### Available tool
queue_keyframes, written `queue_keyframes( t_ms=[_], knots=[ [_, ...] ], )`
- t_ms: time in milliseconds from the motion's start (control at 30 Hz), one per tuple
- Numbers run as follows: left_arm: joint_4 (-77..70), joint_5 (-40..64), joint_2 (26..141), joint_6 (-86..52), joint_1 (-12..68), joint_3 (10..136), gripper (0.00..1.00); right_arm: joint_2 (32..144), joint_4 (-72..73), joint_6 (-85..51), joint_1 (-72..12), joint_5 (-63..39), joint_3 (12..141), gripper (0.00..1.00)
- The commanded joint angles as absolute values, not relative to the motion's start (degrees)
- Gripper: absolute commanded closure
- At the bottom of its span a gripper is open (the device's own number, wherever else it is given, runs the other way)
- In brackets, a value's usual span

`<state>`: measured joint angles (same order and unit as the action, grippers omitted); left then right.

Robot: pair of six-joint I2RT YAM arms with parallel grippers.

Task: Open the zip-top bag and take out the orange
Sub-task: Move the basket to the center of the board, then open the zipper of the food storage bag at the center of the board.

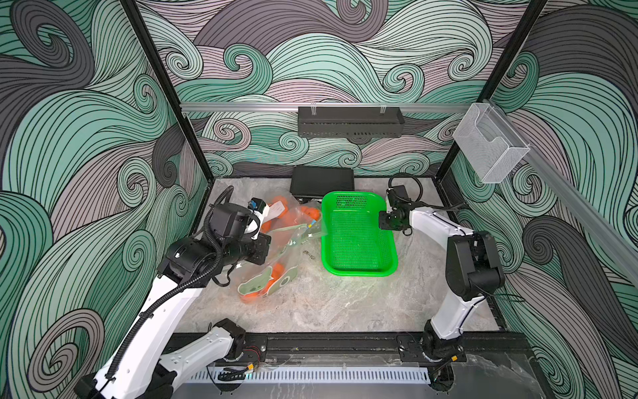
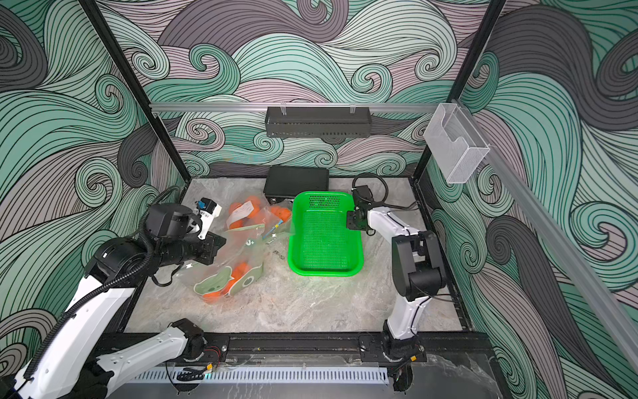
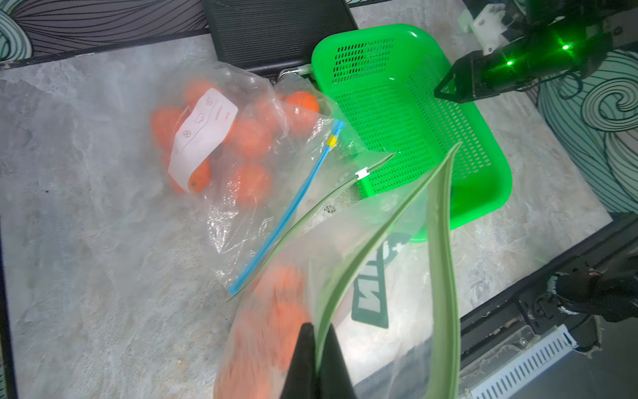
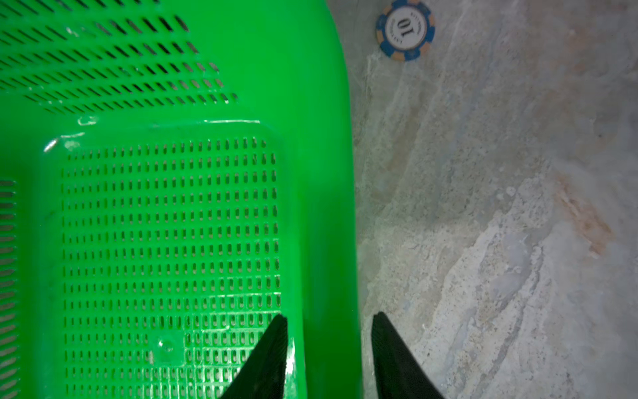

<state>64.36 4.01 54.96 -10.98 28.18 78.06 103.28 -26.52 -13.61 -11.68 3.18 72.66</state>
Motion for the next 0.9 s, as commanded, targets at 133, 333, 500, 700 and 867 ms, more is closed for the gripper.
queue_keyframes(
  t_ms=[133,333,500,700,867],
  knots=[
    [43.4,26.02,53.58,-24.7,28.1,66.45,1.0,87.94,-29.12,-15.06,-11.66,-0.57,71.73,0.3],
    [31.47,30.95,54.47,-32.84,30.37,58.9,1.0,66.93,-27.72,-19.45,-17.57,-15.39,64.13,0.48],
    [28.98,30.01,57.05,-35.06,34.03,56.18,1.0,55.91,-23.45,-23.36,-31.22,-23.36,58.76,0.67],
    [29.42,29.25,60.36,-35.2,36.85,57.87,1.0,61.39,-21.45,-24.08,-46.57,-21.7,61.25,0.81],
    [30.94,27.13,59.26,-34.45,37.23,57.94,1.0,67.55,-20.92,-24.21,-49.61,-19.76,61.92,0.84]
  ],
)
